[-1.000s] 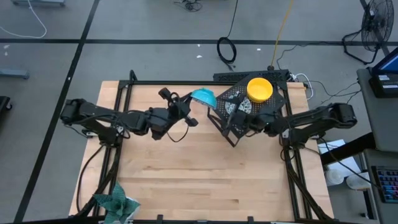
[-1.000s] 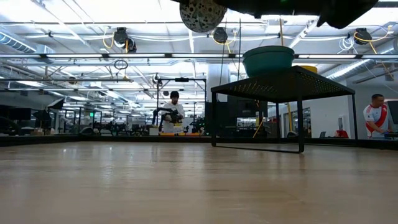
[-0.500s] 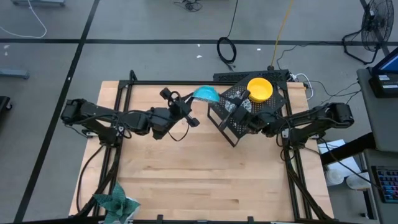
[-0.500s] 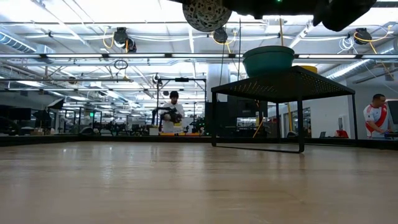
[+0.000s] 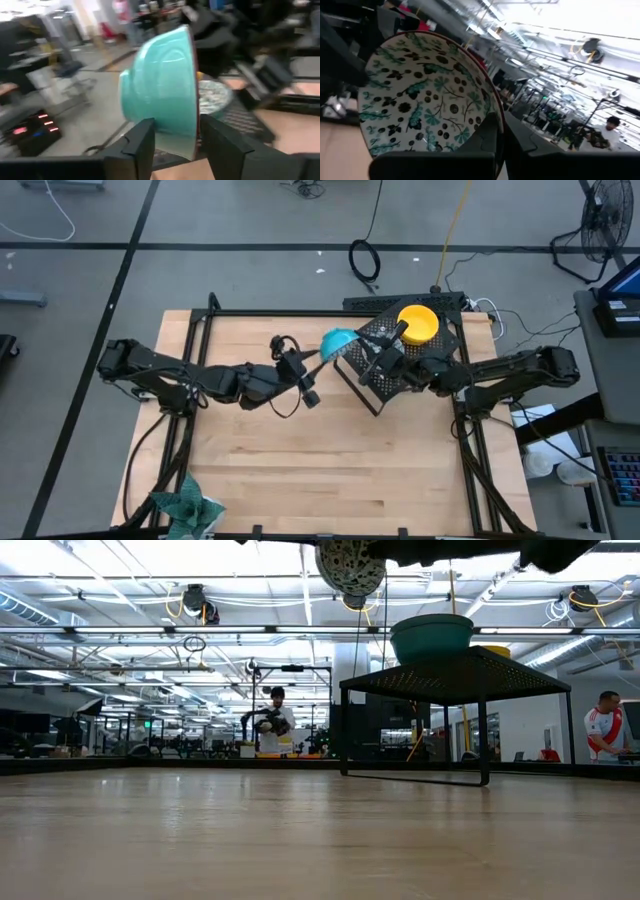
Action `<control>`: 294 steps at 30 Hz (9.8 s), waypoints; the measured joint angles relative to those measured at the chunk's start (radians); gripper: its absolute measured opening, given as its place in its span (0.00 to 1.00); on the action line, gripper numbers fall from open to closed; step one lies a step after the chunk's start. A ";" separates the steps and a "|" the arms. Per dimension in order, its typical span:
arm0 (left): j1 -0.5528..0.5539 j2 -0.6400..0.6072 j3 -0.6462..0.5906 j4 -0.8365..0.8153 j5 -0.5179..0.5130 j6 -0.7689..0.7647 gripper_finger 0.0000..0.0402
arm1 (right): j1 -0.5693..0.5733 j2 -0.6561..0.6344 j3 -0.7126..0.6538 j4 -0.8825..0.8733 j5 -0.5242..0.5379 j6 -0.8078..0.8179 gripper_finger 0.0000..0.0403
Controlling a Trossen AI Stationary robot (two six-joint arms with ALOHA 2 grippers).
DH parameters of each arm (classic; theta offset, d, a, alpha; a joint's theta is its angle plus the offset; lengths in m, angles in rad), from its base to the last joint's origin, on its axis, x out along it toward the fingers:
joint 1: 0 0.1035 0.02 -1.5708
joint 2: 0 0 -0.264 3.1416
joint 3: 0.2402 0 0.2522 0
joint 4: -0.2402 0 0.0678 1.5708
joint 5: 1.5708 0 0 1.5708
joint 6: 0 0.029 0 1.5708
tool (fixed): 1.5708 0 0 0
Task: Pick & Place Mini bowls
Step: Stack the blue patterned bowl on the blue patterned bowls on the shelf, then return to Home Position
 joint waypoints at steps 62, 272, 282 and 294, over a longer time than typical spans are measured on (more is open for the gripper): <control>-0.084 0.001 0.000 -0.374 0.258 -0.137 0.44 | -0.670 0.273 0.940 -2.174 -0.872 0.528 0.04; -0.060 -1.166 -1.156 0.221 0.378 -0.162 0.53 | 0.019 -1.231 -0.729 -0.827 -0.561 0.592 0.45; -0.060 -1.166 -1.156 0.221 0.377 -0.162 0.53 | 0.019 -1.231 -0.729 -0.827 -0.561 0.592 0.45; -0.060 -1.166 -1.156 0.221 0.378 -0.162 0.53 | 0.019 -1.231 -0.729 -0.827 -0.561 0.592 0.45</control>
